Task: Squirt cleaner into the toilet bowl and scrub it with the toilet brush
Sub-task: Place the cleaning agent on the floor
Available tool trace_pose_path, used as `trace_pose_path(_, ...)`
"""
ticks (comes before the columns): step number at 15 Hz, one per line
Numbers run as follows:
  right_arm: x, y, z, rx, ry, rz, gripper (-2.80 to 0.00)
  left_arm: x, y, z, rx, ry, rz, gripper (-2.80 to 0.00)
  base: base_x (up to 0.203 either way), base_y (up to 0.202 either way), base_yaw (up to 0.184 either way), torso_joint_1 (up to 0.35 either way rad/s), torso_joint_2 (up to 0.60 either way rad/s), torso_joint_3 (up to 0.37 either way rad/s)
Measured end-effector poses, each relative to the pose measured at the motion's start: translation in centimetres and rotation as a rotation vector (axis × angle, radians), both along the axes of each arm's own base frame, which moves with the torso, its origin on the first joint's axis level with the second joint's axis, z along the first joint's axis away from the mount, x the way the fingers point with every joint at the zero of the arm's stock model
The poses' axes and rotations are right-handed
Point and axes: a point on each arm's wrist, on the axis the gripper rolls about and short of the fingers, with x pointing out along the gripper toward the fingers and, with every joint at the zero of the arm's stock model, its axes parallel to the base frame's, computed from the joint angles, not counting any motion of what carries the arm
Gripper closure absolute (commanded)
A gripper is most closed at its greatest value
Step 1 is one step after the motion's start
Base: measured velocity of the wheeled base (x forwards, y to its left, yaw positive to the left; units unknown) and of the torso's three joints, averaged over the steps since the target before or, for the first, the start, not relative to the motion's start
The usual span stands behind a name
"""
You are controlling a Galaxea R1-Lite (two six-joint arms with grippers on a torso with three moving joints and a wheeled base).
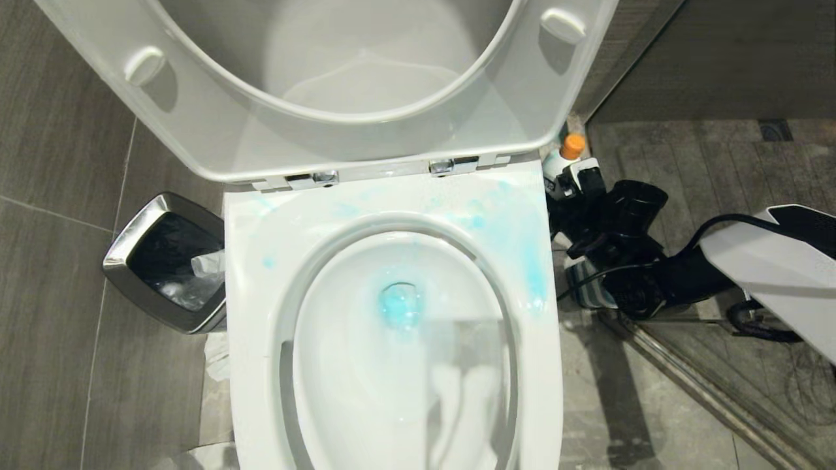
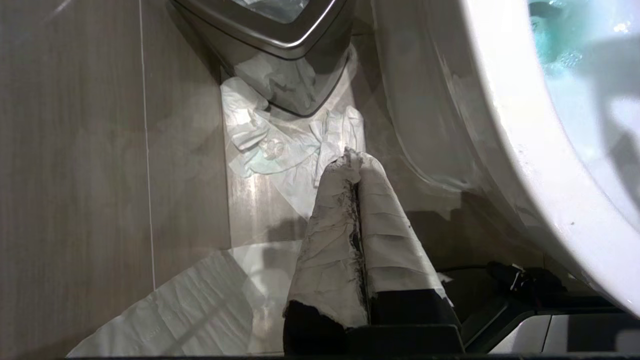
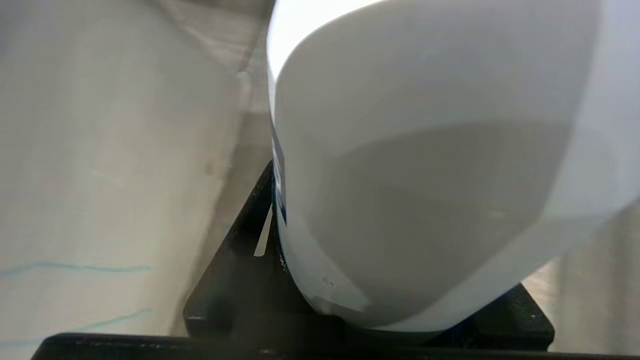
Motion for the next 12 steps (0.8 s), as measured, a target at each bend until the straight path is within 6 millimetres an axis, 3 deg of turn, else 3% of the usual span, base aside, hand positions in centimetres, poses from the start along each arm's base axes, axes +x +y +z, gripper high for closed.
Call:
trace_pose_path(6, 0.14, 0.36, -0.21, -0.058, -0.037, 0.043, 0.0, 0.0, 0.0, 0.0, 0.0, 0.0, 0.001, 0.0, 0.0, 0.0, 0.0, 0.005, 0.0, -0.18)
trace_pose_path(12, 0.83, 0.3, 0.46, -0.076, -0.084, 0.057, 0.0, 0.01, 0.0, 0.03, -0.004, -0.005, 0.0, 0.0, 0.0, 0.0, 0.0, 0.003, 0.0, -0.015)
